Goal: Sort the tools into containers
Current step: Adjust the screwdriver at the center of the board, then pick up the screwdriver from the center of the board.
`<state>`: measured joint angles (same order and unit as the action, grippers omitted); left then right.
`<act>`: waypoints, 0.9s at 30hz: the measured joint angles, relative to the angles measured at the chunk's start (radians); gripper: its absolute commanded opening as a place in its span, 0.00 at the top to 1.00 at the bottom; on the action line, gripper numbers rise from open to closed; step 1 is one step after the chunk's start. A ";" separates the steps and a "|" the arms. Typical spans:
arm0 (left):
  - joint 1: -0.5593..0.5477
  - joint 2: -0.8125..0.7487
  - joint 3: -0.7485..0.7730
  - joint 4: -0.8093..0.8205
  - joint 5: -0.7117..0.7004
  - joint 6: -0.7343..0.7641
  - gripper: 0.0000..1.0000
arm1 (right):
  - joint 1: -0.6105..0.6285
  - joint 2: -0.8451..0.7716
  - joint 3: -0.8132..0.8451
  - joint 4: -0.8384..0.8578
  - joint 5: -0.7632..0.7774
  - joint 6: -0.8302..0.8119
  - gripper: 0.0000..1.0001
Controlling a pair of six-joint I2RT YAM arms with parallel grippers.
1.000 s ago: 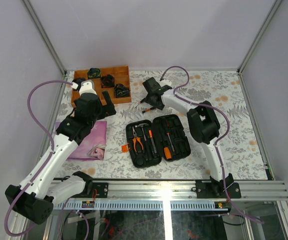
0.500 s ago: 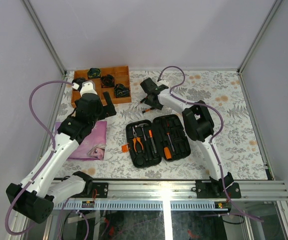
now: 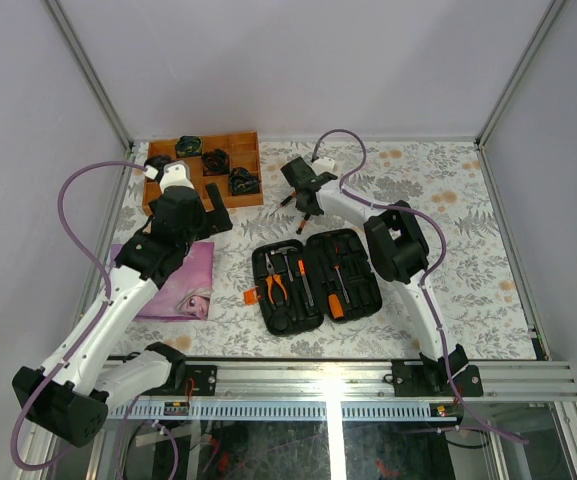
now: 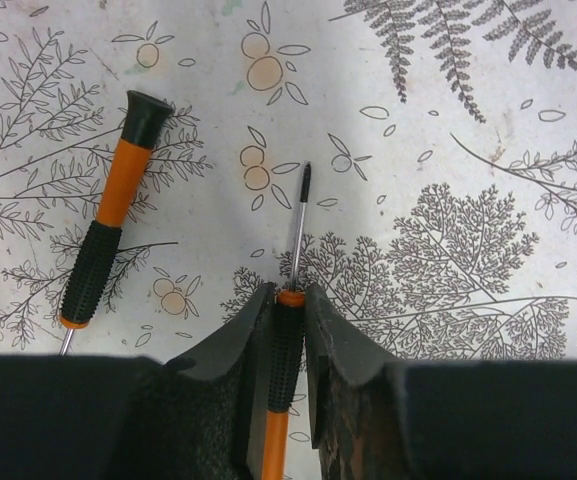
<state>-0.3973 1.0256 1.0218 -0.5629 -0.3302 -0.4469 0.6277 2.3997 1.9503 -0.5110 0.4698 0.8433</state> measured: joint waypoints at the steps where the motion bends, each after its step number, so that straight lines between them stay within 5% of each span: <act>1: 0.000 0.000 0.000 -0.001 0.000 0.000 0.00 | 0.000 0.000 -0.002 0.007 0.000 -0.011 0.83; 6: 0.000 -0.021 -0.016 -0.019 -0.008 0.000 0.00 | -0.006 0.000 -0.003 0.036 -0.024 -0.129 0.82; 13: 0.000 -0.059 -0.030 -0.066 -0.011 0.000 0.00 | -0.034 0.012 0.039 0.007 -0.120 -0.283 0.56; 27: 0.000 -0.156 -0.080 -0.154 -0.023 -0.001 0.00 | -0.040 0.012 0.055 -0.061 -0.192 -0.327 0.57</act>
<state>-0.3973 0.8696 0.9421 -0.7166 -0.3531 -0.4480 0.5877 2.4115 2.0056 -0.5724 0.2779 0.5159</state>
